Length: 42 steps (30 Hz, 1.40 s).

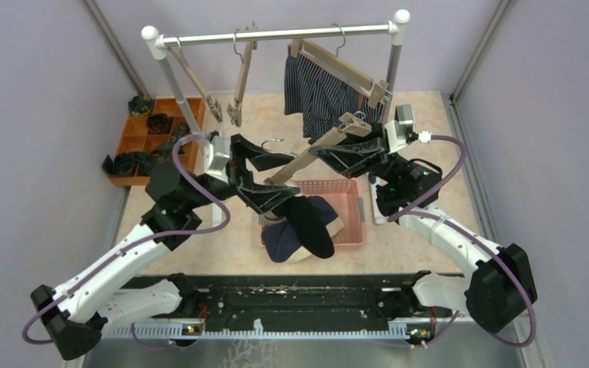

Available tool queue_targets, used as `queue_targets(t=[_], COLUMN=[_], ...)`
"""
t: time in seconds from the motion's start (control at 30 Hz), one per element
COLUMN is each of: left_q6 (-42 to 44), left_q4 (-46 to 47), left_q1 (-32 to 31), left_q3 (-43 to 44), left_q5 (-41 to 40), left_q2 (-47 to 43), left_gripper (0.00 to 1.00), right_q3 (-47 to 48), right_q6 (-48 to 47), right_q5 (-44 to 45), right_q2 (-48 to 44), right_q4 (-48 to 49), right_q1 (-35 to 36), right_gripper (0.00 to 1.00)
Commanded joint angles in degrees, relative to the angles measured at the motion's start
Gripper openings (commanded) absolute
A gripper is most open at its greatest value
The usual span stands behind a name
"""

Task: Remove the underwear clipped to the hanger
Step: Remove the underwear from the hanger.

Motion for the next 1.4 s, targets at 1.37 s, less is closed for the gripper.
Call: queue_targets(t=[1.37], left_q6=[13.37], left_q4=[-8.14], left_q1=[-0.25], left_q3=[-5.32], left_q5=[-14.92], left_q2=[-7.80], left_gripper=[0.44], right_q3=[1.57], right_q6=[-1.39], right_q5=[10.11], right_q2=[-2.10], right_q4=[4.58], right_q1=[-0.73], right_gripper=[0.00])
